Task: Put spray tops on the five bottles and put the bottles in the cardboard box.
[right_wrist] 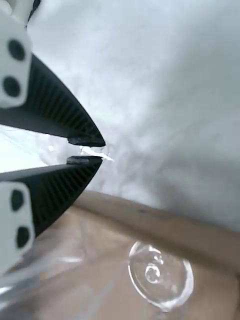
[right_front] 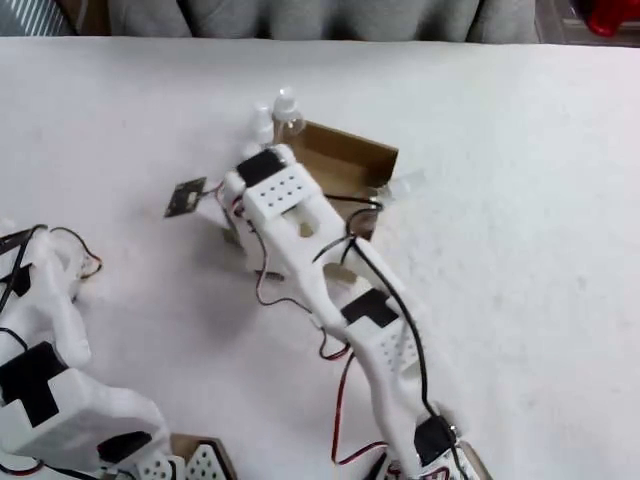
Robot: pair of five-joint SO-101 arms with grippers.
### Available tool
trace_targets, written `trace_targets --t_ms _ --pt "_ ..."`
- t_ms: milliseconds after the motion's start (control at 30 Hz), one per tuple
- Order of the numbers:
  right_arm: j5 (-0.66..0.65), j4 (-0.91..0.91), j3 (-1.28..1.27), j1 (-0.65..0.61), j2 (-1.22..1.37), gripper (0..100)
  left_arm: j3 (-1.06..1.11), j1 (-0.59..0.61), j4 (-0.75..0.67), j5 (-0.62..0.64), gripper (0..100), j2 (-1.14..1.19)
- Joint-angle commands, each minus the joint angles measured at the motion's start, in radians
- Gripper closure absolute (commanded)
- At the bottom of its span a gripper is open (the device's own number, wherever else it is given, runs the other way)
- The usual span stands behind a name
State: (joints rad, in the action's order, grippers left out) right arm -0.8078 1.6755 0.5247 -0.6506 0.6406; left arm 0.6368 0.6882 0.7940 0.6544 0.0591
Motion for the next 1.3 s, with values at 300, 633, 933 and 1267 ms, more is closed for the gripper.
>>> trace_targets --t_ms 300,633,933,1267 --pt "0.060 0.050 0.026 -0.044 -0.348 98.3 -0.048 0.008 -0.015 0.006 98 -0.005" --pt "0.092 0.050 -0.213 0.008 -0.664 98.3 -0.040 0.008 -0.017 0.006 98 -0.007" --pt "0.084 0.050 -0.285 0.334 -0.839 98.3 -0.038 0.008 -0.017 0.006 98 -0.007" --pt "0.060 0.038 -0.278 0.641 -0.777 98.1 -0.038 0.007 -0.017 0.006 98 -0.007"
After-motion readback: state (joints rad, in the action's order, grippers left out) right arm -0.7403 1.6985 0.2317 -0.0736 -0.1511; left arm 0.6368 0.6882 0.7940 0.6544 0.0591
